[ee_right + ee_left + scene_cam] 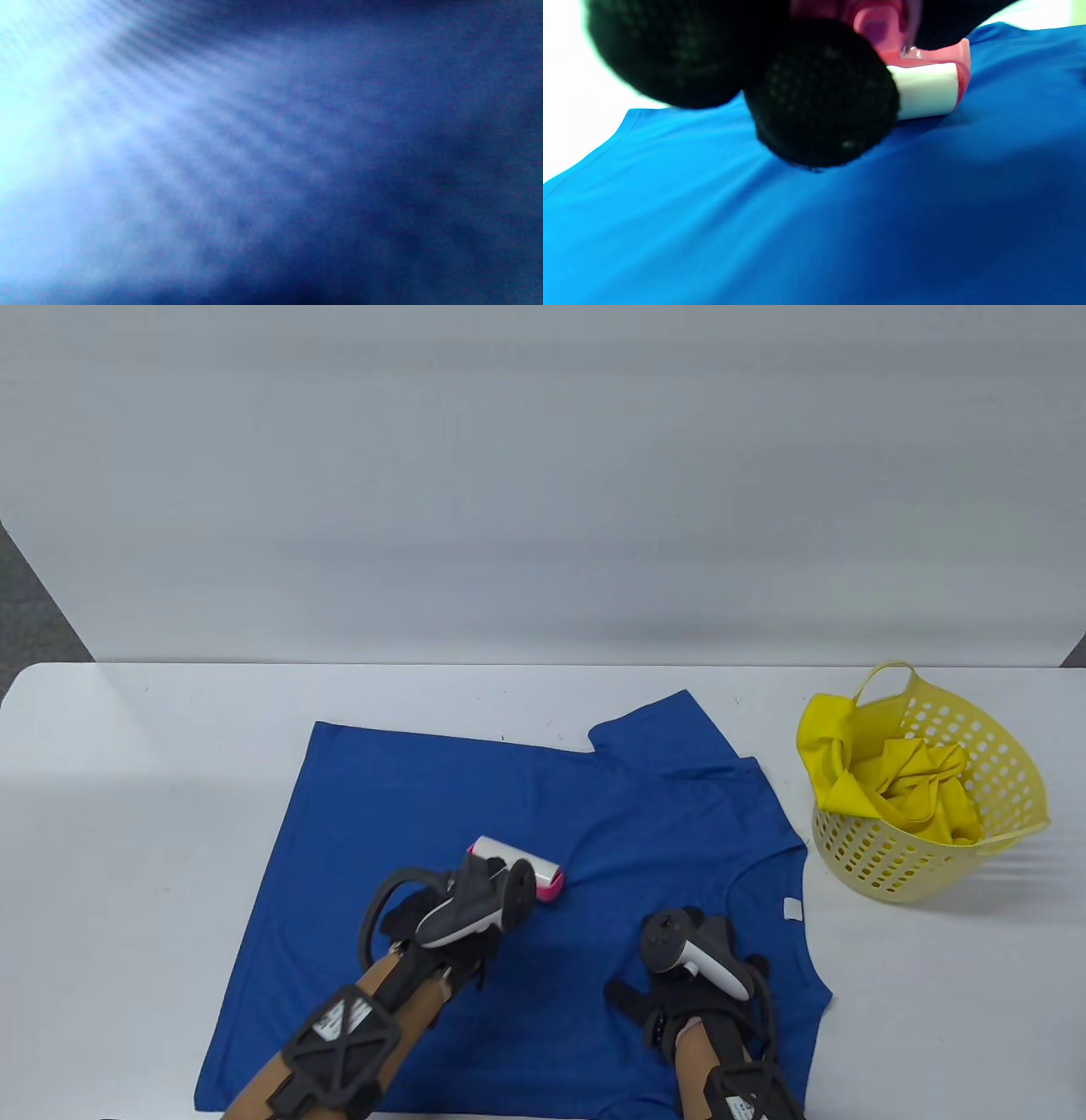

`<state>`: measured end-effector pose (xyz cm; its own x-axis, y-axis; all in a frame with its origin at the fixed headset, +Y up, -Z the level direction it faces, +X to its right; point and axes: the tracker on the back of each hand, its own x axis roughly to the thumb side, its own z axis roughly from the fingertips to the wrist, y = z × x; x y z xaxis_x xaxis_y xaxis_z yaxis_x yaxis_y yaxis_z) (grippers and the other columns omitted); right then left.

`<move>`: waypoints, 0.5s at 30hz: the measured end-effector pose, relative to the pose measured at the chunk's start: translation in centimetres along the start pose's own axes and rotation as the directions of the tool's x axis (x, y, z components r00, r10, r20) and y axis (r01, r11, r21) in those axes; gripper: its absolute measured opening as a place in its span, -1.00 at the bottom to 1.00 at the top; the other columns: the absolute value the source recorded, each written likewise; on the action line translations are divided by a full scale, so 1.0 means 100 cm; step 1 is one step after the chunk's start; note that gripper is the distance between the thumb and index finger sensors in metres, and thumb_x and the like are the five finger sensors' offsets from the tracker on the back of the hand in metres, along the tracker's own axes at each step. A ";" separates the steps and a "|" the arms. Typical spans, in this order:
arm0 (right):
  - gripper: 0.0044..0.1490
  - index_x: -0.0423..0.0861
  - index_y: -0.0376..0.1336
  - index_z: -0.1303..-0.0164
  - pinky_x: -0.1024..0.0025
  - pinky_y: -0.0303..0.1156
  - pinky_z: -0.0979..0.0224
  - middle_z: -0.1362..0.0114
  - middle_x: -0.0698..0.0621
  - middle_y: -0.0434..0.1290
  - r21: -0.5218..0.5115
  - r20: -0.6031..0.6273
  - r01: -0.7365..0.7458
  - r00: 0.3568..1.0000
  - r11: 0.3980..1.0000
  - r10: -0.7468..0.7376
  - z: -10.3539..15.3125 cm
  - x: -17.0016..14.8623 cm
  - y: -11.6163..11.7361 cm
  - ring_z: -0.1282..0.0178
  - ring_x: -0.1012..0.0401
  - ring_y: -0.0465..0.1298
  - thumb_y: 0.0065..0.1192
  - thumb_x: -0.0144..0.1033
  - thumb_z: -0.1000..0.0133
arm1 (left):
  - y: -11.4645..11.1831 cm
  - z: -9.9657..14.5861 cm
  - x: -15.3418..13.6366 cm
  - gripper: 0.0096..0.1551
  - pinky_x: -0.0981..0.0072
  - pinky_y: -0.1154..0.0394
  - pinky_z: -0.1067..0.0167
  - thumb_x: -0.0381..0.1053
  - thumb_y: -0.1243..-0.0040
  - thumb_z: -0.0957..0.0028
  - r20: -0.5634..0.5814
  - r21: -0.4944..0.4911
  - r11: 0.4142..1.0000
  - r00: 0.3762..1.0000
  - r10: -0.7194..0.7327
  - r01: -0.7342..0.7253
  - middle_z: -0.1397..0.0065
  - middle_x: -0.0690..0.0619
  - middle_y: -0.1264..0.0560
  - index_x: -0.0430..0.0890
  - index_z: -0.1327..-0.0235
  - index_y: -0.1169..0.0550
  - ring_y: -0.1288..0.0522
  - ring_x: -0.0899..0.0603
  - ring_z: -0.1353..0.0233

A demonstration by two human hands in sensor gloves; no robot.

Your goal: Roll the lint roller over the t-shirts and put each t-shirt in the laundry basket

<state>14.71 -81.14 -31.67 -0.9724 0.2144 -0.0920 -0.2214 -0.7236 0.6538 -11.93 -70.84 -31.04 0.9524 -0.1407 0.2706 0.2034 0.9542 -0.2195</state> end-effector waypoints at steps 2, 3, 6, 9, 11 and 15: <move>0.10 0.14 -0.74 -0.17 -0.55 -0.69 -0.01 -0.30 -0.14 -0.87 0.000 0.001 -0.001 1.000 1.000 0.001 0.000 0.000 0.000 -0.22 -0.25 -0.83 -0.34 0.42 0.10 | -0.013 0.037 -0.013 -0.25 0.14 -0.68 0.45 0.25 -0.05 -0.14 0.040 -0.020 1.000 0.999 0.013 -0.012 0.01 -0.03 -0.70 0.02 -0.57 -0.21 -0.77 0.04 0.40; 0.10 0.14 -0.74 -0.17 -0.55 -0.69 -0.01 -0.30 -0.14 -0.87 0.001 0.001 -0.001 1.000 1.000 0.001 0.000 0.000 0.000 -0.22 -0.25 -0.83 -0.34 0.42 0.10 | -0.017 0.050 -0.017 -0.24 0.15 -0.68 0.45 0.25 -0.05 -0.14 0.045 -0.011 1.000 0.999 0.008 -0.008 0.01 -0.03 -0.70 0.03 -0.57 -0.21 -0.77 0.04 0.40; 0.10 0.14 -0.74 -0.16 -0.55 -0.69 -0.01 -0.30 -0.14 -0.87 0.003 0.000 -0.001 1.000 1.000 0.001 0.000 0.000 0.000 -0.22 -0.25 -0.83 -0.34 0.42 0.10 | -0.029 0.087 -0.028 -0.24 0.15 -0.69 0.46 0.26 -0.06 -0.14 0.064 -0.005 1.000 0.998 -0.015 0.015 0.02 -0.03 -0.71 0.02 -0.57 -0.22 -0.77 0.04 0.41; 0.10 0.14 -0.75 -0.16 -0.55 -0.69 -0.02 -0.30 -0.14 -0.87 0.001 -0.001 -0.002 1.000 1.000 0.002 0.000 0.000 0.000 -0.22 -0.25 -0.83 -0.34 0.42 0.10 | -0.033 0.100 -0.031 -0.24 0.15 -0.69 0.46 0.26 -0.06 -0.14 0.057 0.009 1.000 0.998 -0.024 0.023 0.02 -0.03 -0.71 0.02 -0.57 -0.23 -0.78 0.04 0.41; 0.10 0.14 -0.74 -0.16 -0.55 -0.69 -0.02 -0.30 -0.14 -0.87 0.001 -0.002 -0.002 1.000 1.000 0.002 0.000 0.000 0.000 -0.22 -0.25 -0.83 -0.34 0.42 0.10 | -0.031 0.092 -0.028 -0.25 0.15 -0.69 0.45 0.26 -0.05 -0.14 0.047 0.023 0.999 0.999 -0.027 0.026 0.01 -0.02 -0.71 0.04 -0.57 -0.22 -0.77 0.04 0.40; 0.10 0.15 -0.74 -0.16 -0.55 -0.69 -0.02 -0.30 -0.14 -0.87 0.000 -0.004 -0.002 1.000 1.000 0.002 0.000 0.000 0.000 -0.22 -0.25 -0.83 -0.34 0.42 0.10 | -0.020 0.051 -0.013 -0.25 0.15 -0.68 0.44 0.27 -0.03 -0.15 0.011 0.042 0.998 0.999 -0.046 0.046 -0.01 -0.01 -0.70 0.05 -0.58 -0.20 -0.77 0.05 0.38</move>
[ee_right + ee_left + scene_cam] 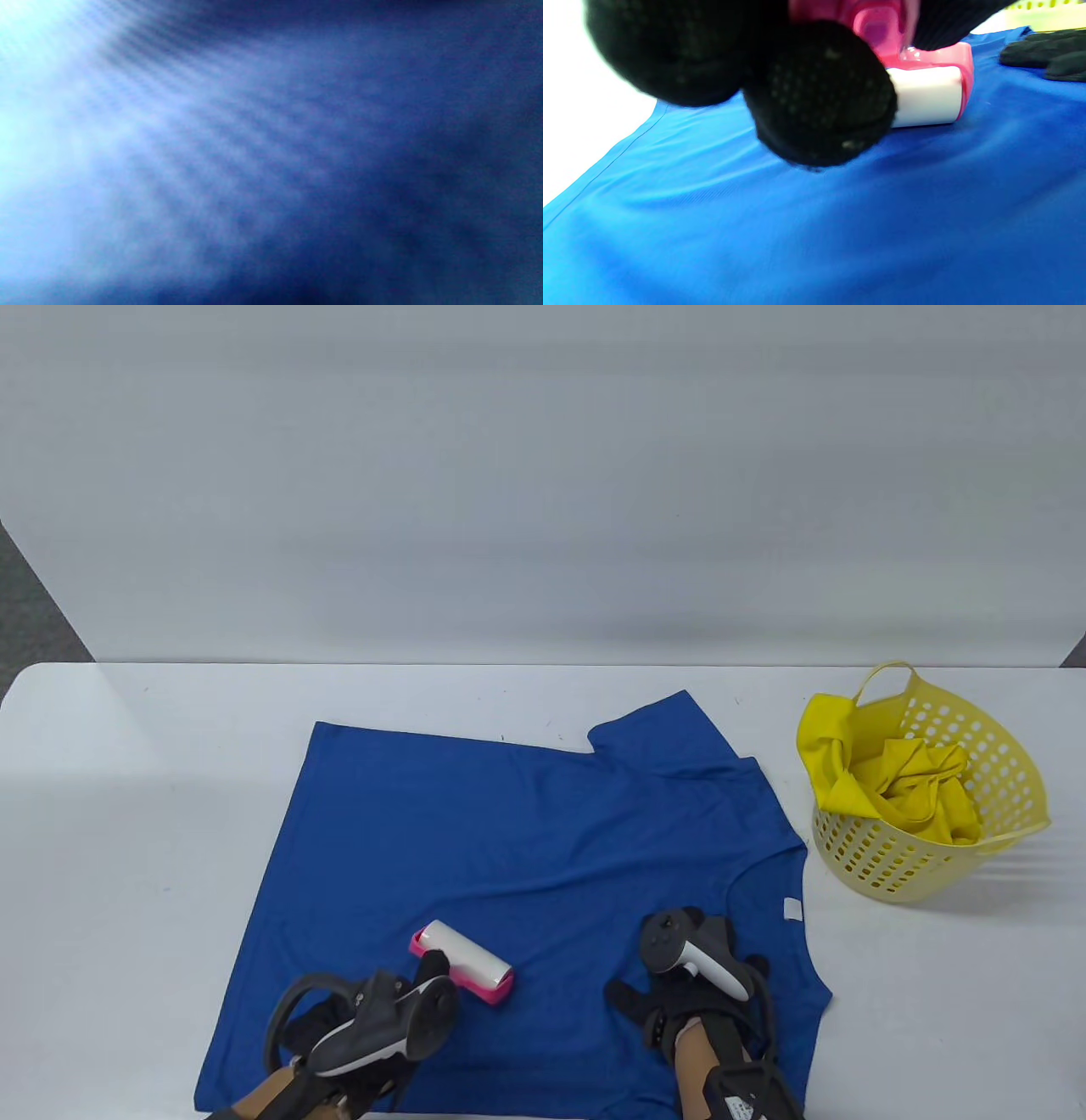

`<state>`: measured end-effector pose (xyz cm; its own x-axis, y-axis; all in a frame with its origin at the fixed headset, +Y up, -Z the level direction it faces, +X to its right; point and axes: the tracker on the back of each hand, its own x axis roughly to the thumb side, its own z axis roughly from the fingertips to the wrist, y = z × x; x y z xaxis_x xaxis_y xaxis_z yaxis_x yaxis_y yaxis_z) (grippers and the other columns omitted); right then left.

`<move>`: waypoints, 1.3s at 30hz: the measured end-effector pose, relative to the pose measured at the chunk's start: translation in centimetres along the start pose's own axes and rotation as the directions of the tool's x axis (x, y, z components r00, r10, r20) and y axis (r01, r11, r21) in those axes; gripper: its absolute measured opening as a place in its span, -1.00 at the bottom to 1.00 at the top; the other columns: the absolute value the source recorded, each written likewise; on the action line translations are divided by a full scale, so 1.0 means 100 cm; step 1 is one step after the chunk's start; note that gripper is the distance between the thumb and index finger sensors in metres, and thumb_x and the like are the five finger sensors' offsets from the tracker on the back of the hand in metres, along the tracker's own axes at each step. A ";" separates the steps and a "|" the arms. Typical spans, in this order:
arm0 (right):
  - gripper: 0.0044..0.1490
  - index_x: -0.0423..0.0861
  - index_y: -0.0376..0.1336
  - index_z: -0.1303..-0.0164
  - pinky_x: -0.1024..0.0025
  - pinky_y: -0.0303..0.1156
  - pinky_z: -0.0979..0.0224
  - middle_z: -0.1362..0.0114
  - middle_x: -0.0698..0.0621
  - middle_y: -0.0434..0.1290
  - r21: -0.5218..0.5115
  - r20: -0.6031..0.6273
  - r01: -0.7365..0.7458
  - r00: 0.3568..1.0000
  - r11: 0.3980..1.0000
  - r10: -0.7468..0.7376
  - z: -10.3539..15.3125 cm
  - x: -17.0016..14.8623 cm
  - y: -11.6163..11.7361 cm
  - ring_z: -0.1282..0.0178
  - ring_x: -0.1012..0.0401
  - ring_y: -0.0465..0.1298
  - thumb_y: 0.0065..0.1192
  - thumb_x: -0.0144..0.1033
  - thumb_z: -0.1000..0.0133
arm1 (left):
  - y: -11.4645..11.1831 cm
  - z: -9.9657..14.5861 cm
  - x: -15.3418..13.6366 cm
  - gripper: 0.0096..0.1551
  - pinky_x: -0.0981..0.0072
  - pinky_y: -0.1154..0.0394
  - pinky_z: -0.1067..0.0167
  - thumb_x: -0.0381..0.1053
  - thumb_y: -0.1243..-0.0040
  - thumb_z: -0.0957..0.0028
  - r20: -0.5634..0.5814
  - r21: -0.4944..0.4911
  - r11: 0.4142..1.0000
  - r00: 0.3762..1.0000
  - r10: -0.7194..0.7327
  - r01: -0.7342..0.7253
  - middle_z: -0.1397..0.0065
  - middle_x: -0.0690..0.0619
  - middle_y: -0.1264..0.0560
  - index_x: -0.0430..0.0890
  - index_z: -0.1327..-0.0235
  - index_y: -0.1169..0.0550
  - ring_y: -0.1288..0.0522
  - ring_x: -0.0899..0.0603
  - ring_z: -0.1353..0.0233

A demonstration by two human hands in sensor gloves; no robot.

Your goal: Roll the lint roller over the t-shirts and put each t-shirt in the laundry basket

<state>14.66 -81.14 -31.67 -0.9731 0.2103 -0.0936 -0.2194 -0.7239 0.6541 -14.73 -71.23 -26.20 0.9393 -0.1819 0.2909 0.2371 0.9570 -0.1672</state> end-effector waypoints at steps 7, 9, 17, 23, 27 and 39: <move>0.10 0.15 -0.74 -0.16 -0.55 -0.70 -0.01 -0.29 -0.14 -0.87 0.009 0.005 0.010 1.000 1.000 -0.010 0.000 0.000 0.000 -0.21 -0.25 -0.83 -0.33 0.42 0.10 | 0.028 -0.104 0.032 -0.25 0.15 -0.68 0.40 0.28 0.01 -0.15 -0.175 -0.004 1.000 0.985 -0.004 0.004 -0.03 0.02 -0.67 0.08 -0.57 -0.16 -0.76 0.06 0.35; 0.10 0.15 -0.74 -0.16 -0.55 -0.70 -0.01 -0.30 -0.14 -0.87 0.006 0.005 0.008 1.000 1.000 -0.008 0.000 0.000 0.000 -0.22 -0.25 -0.83 -0.33 0.42 0.10 | 0.030 -0.123 0.038 -0.25 0.14 -0.67 0.37 0.28 0.03 -0.16 -0.202 -0.003 1.000 0.979 0.025 -0.027 -0.05 0.02 -0.67 0.09 -0.58 -0.14 -0.76 0.05 0.32; 0.10 0.15 -0.74 -0.16 -0.55 -0.70 -0.01 -0.30 -0.13 -0.87 0.009 0.002 0.012 1.000 1.000 -0.012 0.000 0.000 0.000 -0.21 -0.24 -0.83 -0.33 0.42 0.10 | 0.026 -0.125 0.033 -0.24 0.14 -0.67 0.35 0.28 0.03 -0.15 -0.193 -0.027 0.994 0.976 0.100 -0.107 -0.07 0.02 -0.65 0.10 -0.58 -0.10 -0.75 0.05 0.30; 0.10 0.15 -0.74 -0.16 -0.55 -0.70 -0.01 -0.30 -0.13 -0.87 0.007 0.001 0.009 1.000 1.000 -0.009 0.000 0.000 0.000 -0.22 -0.24 -0.83 -0.33 0.42 0.10 | 0.007 -0.050 0.004 -0.24 0.14 -0.67 0.39 0.28 0.00 -0.15 -0.037 -0.039 0.995 0.996 0.085 -0.087 -0.03 0.01 -0.66 0.08 -0.58 -0.13 -0.76 0.05 0.33; 0.10 0.15 -0.74 -0.16 -0.55 -0.70 -0.01 -0.30 -0.13 -0.87 0.006 0.000 0.007 1.000 1.000 -0.007 0.000 0.000 0.000 -0.22 -0.24 -0.83 -0.33 0.42 0.10 | -0.009 0.004 -0.011 -0.24 0.14 -0.68 0.42 0.28 -0.02 -0.15 0.002 -0.017 0.998 0.998 0.058 -0.058 0.00 0.00 -0.68 0.07 -0.58 -0.17 -0.77 0.05 0.36; 0.09 0.03 -0.56 -0.38 -0.56 -0.55 -0.17 -0.45 -0.26 -0.68 -0.209 -0.004 0.023 1.000 0.978 -0.024 0.027 0.009 -0.028 -0.39 -0.35 -0.62 -0.19 0.32 0.00 | -0.017 0.020 -0.036 -0.21 0.16 -0.66 0.35 0.31 -0.01 -0.13 0.001 -0.005 0.972 0.972 0.237 -0.237 -0.10 0.04 -0.64 0.13 -0.59 -0.11 -0.73 0.07 0.31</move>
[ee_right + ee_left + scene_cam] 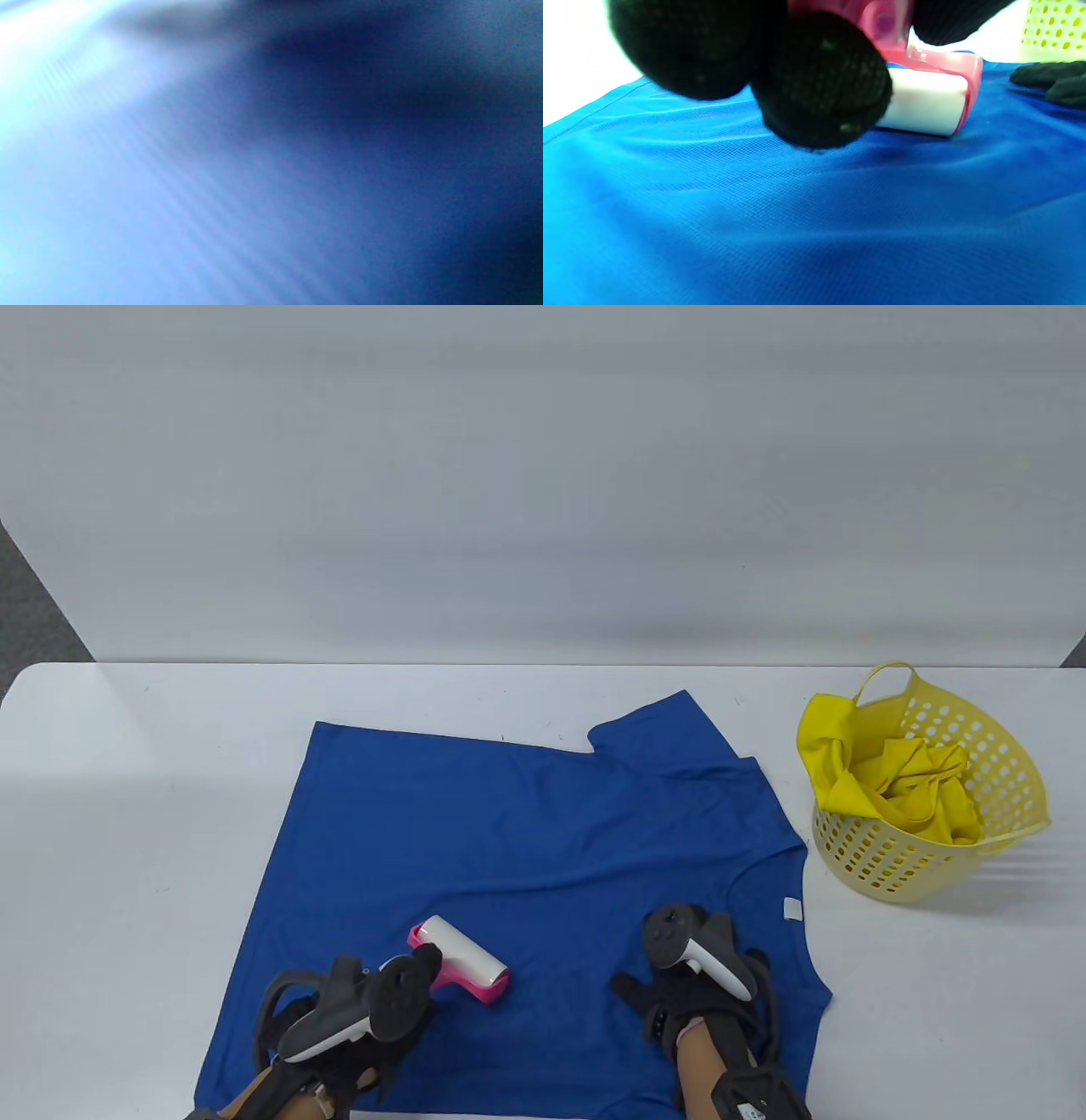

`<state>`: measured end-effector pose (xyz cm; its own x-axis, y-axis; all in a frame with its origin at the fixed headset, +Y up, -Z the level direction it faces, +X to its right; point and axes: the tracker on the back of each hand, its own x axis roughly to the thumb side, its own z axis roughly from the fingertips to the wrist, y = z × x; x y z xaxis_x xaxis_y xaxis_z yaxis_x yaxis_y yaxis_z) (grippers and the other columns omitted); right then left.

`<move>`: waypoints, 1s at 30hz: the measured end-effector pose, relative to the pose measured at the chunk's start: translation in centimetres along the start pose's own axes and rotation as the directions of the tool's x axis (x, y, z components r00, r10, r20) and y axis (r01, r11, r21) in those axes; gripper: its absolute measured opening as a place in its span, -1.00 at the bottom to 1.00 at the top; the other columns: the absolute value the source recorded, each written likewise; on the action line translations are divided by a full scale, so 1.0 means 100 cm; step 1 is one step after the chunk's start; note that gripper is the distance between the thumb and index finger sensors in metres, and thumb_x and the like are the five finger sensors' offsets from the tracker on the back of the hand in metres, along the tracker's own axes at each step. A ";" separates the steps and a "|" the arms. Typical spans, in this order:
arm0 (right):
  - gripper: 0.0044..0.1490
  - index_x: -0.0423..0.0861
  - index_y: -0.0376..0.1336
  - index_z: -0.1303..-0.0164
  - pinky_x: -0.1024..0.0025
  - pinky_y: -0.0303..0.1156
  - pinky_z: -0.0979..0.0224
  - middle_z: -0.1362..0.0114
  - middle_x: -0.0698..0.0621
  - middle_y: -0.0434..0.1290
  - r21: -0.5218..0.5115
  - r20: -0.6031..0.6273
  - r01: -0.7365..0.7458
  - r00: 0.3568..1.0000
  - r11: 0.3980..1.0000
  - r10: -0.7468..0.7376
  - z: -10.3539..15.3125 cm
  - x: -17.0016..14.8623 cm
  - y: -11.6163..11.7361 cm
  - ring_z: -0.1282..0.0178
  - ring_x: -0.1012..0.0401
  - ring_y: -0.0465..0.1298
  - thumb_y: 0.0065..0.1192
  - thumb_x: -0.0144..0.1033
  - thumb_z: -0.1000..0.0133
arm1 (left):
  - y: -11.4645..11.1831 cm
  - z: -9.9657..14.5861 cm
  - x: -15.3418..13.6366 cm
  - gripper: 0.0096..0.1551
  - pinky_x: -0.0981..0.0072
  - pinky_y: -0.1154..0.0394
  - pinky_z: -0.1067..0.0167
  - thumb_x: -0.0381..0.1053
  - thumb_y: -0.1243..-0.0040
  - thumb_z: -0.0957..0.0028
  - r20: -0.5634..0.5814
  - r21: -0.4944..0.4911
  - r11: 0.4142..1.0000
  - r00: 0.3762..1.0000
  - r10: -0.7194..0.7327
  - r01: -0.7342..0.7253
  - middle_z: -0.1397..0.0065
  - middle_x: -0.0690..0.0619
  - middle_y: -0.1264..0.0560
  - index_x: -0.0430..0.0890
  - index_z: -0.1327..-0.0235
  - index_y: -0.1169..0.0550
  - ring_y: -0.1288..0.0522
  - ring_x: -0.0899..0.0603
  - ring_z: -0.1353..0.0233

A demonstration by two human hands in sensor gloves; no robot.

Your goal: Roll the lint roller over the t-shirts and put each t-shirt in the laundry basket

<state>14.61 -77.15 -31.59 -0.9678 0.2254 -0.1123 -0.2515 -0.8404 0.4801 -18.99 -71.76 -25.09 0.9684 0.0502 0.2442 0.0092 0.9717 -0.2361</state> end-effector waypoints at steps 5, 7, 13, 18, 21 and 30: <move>-0.13 -0.19 0.24 -0.30 -0.22 0.36 -0.24 -0.16 -0.18 0.60 -0.370 0.482 0.287 0.872 0.884 -0.081 0.072 0.051 -0.045 -0.08 -0.16 0.61 -0.08 0.24 -0.02 | 0.013 0.001 -0.012 -0.11 0.11 -0.61 0.14 0.31 0.05 -0.14 0.100 0.162 0.935 0.948 0.301 -0.314 -0.24 0.05 -0.49 0.03 -0.57 0.10 -0.64 0.08 0.13; -0.17 -0.19 0.36 -0.16 -0.12 0.48 -0.11 0.04 -0.10 0.70 -0.186 0.609 0.450 0.750 0.873 -0.257 0.087 0.077 -0.034 0.12 -0.07 0.71 -0.05 0.22 -0.02 | 0.015 0.001 -0.005 -0.09 0.06 -0.56 0.00 0.25 0.09 -0.18 0.202 0.132 0.887 0.888 0.413 -0.443 -0.35 0.00 -0.37 0.00 -0.54 0.23 -0.58 0.04 -0.01; 0.09 -0.36 -0.29 -0.41 -0.32 0.26 -0.29 -0.39 -0.30 0.30 0.370 0.532 0.601 0.488 0.708 -0.692 0.071 0.121 0.022 -0.29 -0.25 0.42 -0.11 0.20 -0.07 | 0.004 0.006 0.028 -0.01 -0.05 -0.49 -0.16 0.12 0.08 -0.20 0.318 0.027 0.840 0.802 0.506 -0.541 -0.47 -0.12 -0.19 -0.07 -0.45 0.40 -0.50 -0.05 -0.19; 0.18 -0.42 -0.45 -0.36 -0.36 0.23 -0.30 -0.46 -0.32 0.14 0.462 0.366 0.694 0.418 0.552 -0.832 0.056 0.116 0.043 -0.38 -0.29 0.31 0.03 0.10 -0.09 | -0.005 0.010 0.043 0.07 -0.13 -0.42 -0.28 0.08 -0.01 -0.20 0.371 0.041 0.907 0.849 0.375 -0.419 -0.63 -0.11 -0.05 -0.05 -0.39 0.46 -0.45 -0.23 -0.32; 0.15 -0.34 -0.41 -0.40 -0.38 0.24 -0.29 -0.47 -0.33 0.12 0.509 0.276 0.766 0.287 0.392 -0.917 0.050 0.108 0.045 -0.39 -0.31 0.29 0.18 -0.06 -0.09 | -0.007 0.010 0.044 0.20 -0.14 -0.40 -0.32 0.21 -0.10 -0.14 0.412 0.039 0.911 0.837 0.359 -0.410 -0.67 -0.04 -0.07 -0.08 -0.40 0.46 -0.43 -0.25 -0.38; -0.10 -0.34 -0.24 -0.41 -0.07 0.51 -0.06 -0.22 -0.20 0.36 0.134 0.487 0.835 0.414 0.534 -0.770 0.052 0.077 0.008 -0.03 -0.07 0.58 0.14 -0.32 -0.10 | 0.000 0.001 0.025 0.06 -0.21 -0.34 -0.36 0.33 -0.07 -0.09 0.447 0.168 0.899 0.844 0.297 -0.405 -0.66 0.00 -0.23 0.08 -0.55 0.24 -0.39 -0.22 -0.49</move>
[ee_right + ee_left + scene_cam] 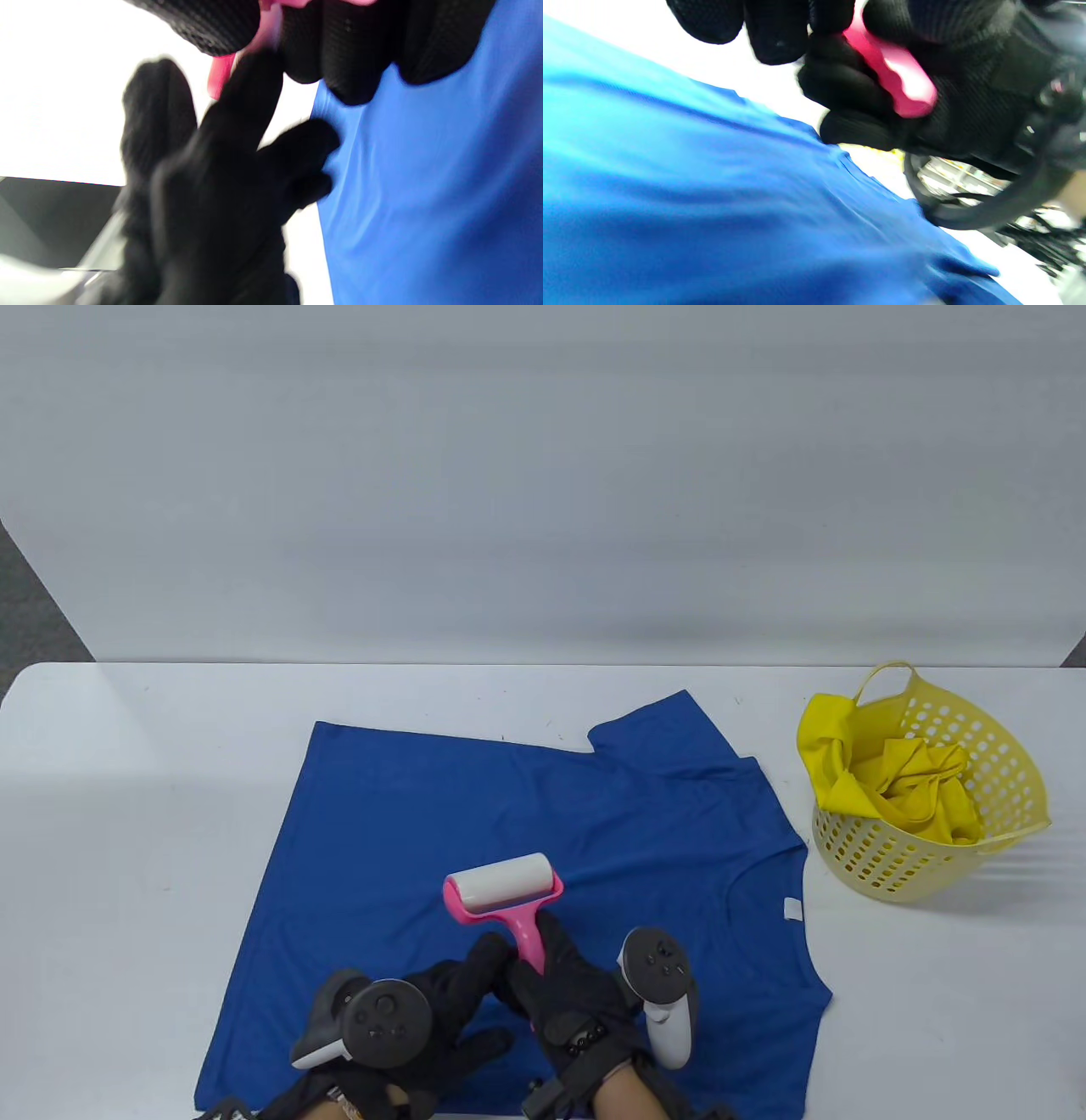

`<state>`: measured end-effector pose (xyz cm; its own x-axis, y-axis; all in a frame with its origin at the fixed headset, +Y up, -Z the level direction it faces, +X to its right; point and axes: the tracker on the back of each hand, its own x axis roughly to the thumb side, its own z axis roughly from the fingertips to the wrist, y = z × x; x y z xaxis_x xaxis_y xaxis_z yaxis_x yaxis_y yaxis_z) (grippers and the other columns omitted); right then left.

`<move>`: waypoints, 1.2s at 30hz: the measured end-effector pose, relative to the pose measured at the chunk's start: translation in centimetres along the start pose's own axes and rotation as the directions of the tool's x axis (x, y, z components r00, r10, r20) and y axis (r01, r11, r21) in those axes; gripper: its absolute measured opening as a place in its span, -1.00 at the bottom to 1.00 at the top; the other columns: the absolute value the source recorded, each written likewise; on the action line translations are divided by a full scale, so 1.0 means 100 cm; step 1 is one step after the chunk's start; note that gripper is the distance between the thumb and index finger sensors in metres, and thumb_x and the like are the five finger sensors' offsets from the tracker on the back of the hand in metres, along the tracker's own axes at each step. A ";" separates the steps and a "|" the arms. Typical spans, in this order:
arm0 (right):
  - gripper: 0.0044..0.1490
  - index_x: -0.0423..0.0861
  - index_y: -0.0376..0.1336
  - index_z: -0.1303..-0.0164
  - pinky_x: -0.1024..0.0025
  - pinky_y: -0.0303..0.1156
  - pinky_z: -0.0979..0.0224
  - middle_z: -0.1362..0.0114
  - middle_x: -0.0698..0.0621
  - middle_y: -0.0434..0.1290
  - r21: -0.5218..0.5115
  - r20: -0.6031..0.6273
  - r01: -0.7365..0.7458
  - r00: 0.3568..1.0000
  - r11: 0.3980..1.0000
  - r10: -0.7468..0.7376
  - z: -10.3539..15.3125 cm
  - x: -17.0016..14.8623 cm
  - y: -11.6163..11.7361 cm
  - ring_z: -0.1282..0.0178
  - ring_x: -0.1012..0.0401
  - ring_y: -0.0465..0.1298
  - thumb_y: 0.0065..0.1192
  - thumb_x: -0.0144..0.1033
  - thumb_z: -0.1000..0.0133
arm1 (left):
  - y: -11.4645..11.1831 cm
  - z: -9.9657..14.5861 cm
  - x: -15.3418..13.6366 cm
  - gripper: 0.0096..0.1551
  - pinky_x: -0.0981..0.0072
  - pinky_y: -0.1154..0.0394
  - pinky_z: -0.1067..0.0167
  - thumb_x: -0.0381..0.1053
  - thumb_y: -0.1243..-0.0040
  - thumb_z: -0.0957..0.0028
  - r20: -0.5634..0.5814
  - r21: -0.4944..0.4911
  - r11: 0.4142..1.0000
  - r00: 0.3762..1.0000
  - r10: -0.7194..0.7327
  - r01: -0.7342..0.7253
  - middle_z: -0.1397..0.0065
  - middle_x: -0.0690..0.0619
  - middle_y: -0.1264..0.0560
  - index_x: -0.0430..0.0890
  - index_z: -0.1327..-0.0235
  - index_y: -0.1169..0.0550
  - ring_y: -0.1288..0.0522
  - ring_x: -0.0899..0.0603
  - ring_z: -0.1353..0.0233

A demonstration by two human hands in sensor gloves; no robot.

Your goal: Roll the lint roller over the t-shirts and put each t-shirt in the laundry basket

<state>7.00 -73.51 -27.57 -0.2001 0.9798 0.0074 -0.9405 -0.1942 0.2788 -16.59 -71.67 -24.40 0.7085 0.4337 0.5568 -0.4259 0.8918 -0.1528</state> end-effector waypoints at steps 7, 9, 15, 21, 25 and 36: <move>-0.11 -0.26 -0.13 -0.48 0.28 0.65 0.36 0.00 -0.14 0.49 0.029 -0.319 -0.819 0.536 0.574 0.781 0.018 0.023 -0.080 0.43 0.25 0.67 0.18 -0.18 -0.09 | -0.007 -0.007 -0.099 0.19 -0.49 0.11 -0.56 0.52 -0.05 0.09 -0.411 -0.316 0.911 0.827 -0.384 0.265 -0.78 -0.06 0.22 0.21 -0.57 0.27 0.27 -0.43 -0.74; -0.14 -0.19 -0.12 -0.49 0.33 0.65 0.41 -0.04 -0.17 0.49 0.070 -0.373 -0.787 0.550 0.614 0.747 0.019 0.017 -0.093 0.44 0.26 0.68 0.17 -0.17 -0.11 | -0.014 -0.007 -0.123 0.24 -0.55 0.19 -0.54 0.57 -0.06 0.16 -0.480 -0.372 0.919 0.821 -0.307 0.126 -0.77 -0.06 0.29 0.23 -0.56 0.27 0.34 -0.48 -0.71; -0.23 -0.08 -0.04 -0.50 0.38 0.65 0.50 -0.07 -0.24 0.49 0.130 -0.401 -0.590 0.704 0.797 0.586 0.013 -0.005 -0.098 0.50 0.27 0.69 0.11 -0.14 -0.13 | -0.029 0.001 -0.144 0.38 -0.61 0.30 -0.46 0.66 -0.07 0.34 -0.535 -0.523 0.852 0.783 -0.316 -0.014 -0.68 -0.05 0.48 0.23 -0.52 0.33 0.47 -0.50 -0.64; -0.27 -0.01 -0.01 -0.50 0.38 0.63 0.54 0.01 -0.18 0.52 0.040 -0.415 -0.693 0.643 0.720 0.643 -0.027 -0.007 -0.086 0.54 0.27 0.67 0.05 -0.07 -0.14 | -0.031 0.000 -0.139 0.43 -0.70 0.23 -0.40 0.69 -0.06 0.38 -0.534 -0.570 0.822 0.764 -0.362 -0.009 -0.65 -0.10 0.50 0.20 -0.48 0.38 0.46 -0.55 -0.61; -0.28 0.01 0.01 -0.49 0.39 0.62 0.55 0.06 -0.15 0.54 0.017 -0.477 -0.731 0.593 0.682 0.648 -0.074 -0.001 -0.078 0.56 0.28 0.67 0.05 -0.05 -0.14 | -0.032 0.001 -0.138 0.42 -0.70 0.24 -0.39 0.69 -0.03 0.37 -0.533 -0.571 0.821 0.765 -0.361 -0.011 -0.64 -0.09 0.52 0.20 -0.47 0.40 0.48 -0.54 -0.60; -0.27 0.03 -0.02 -0.48 0.36 0.61 0.58 0.12 -0.14 0.55 0.012 -0.537 -0.775 0.529 0.632 0.657 -0.123 0.002 -0.067 0.59 0.26 0.66 0.04 -0.03 -0.13 | -0.032 0.002 -0.137 0.42 -0.71 0.26 -0.36 0.70 0.01 0.39 -0.520 -0.582 0.813 0.772 -0.365 -0.008 -0.61 -0.10 0.55 0.19 -0.44 0.43 0.51 -0.55 -0.58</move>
<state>9.88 -72.58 -41.24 -0.8715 0.3641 -0.3285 -0.4365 -0.8812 0.1817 -24.98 -80.50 -31.36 0.9952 0.0767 0.0609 -0.0245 0.7968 -0.6038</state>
